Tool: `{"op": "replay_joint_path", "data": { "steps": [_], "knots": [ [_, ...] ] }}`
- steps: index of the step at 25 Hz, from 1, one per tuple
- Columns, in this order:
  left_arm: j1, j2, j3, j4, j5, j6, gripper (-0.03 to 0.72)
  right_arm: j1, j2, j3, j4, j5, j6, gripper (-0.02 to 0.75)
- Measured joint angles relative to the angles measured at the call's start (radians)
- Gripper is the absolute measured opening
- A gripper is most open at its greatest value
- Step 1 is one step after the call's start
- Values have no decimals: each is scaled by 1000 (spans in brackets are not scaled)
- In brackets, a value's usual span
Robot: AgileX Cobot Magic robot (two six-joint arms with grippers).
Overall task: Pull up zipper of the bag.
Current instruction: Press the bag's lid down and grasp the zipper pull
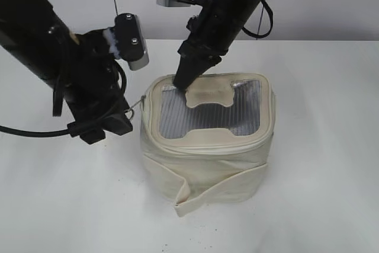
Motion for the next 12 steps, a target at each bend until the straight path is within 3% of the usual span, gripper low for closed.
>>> {"op": "replay_joint_path", "data": {
  "steps": [12],
  "knots": [
    [0, -11, -2, -125, 192, -15, 281, 0, 0, 0, -2, 1, 27, 41]
  ]
}}
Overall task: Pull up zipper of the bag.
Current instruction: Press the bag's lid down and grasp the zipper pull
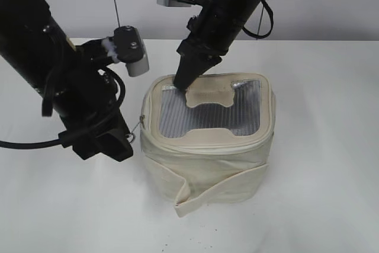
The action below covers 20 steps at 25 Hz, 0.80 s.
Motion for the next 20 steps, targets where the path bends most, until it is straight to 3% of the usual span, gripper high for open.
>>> {"op": "replay_joint_path", "data": {
  "steps": [16, 20],
  "knots": [
    [-1, -11, 0, -247, 160, -63, 281, 0, 0, 0, -3, 0, 18, 41],
    [-54, -11, 0, -259, 134, -71, 281, 0, 0, 0, -4, 0, 20, 41]
  ]
}}
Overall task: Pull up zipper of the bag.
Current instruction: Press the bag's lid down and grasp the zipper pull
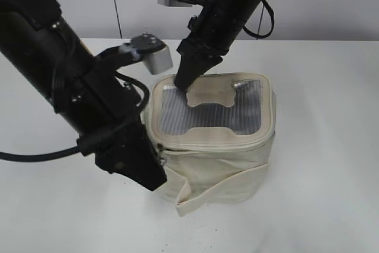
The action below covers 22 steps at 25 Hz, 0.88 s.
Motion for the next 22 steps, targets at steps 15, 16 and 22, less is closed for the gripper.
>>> {"op": "replay_joint_path", "data": {
  "steps": [15, 16, 22],
  "knots": [
    [-253, 24, 8, -43, -328, -15, 280, 0, 0, 0, 3, 1, -3, 41],
    [-256, 29, 8, -59, -342, -15, 279, 0, 0, 0, 4, 1, -3, 41],
    [-266, 54, 8, -132, -377, -14, 279, 0, 0, 0, 5, 1, -4, 41]
  ]
}}
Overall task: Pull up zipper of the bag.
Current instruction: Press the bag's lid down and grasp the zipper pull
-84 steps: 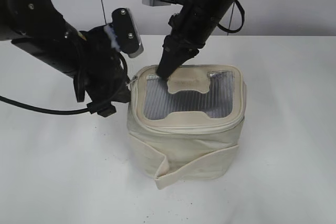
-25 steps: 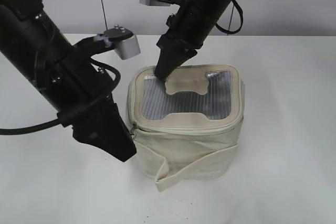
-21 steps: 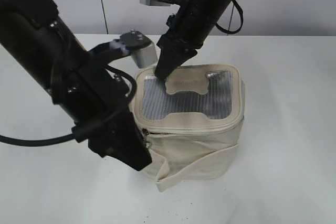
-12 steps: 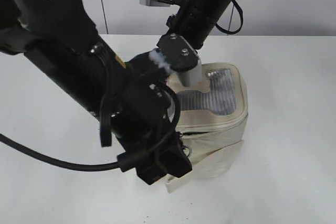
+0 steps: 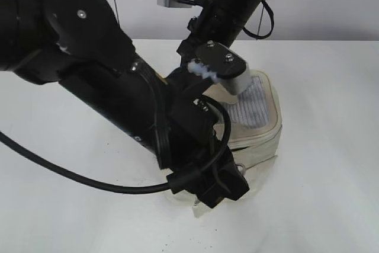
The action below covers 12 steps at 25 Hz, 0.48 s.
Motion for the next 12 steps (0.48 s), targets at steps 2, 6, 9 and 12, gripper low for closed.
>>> {"op": "replay_joint_path", "data": {
  "steps": [2, 6, 9, 12],
  "knots": [
    [-3, 3, 0, -7, -7, 1, 279, 0, 0, 0, 0, 0, 0, 41],
    [-4, 3, 0, 4, 0, -1, 279, 0, 0, 0, 0, 0, 5, 41],
    [-4, -10, 0, 78, 20, -73, 279, 0, 0, 0, -3, 0, 35, 45],
    [-7, -42, 0, 206, 48, -185, 279, 0, 0, 0, -5, 0, 63, 125]
  ]
}}
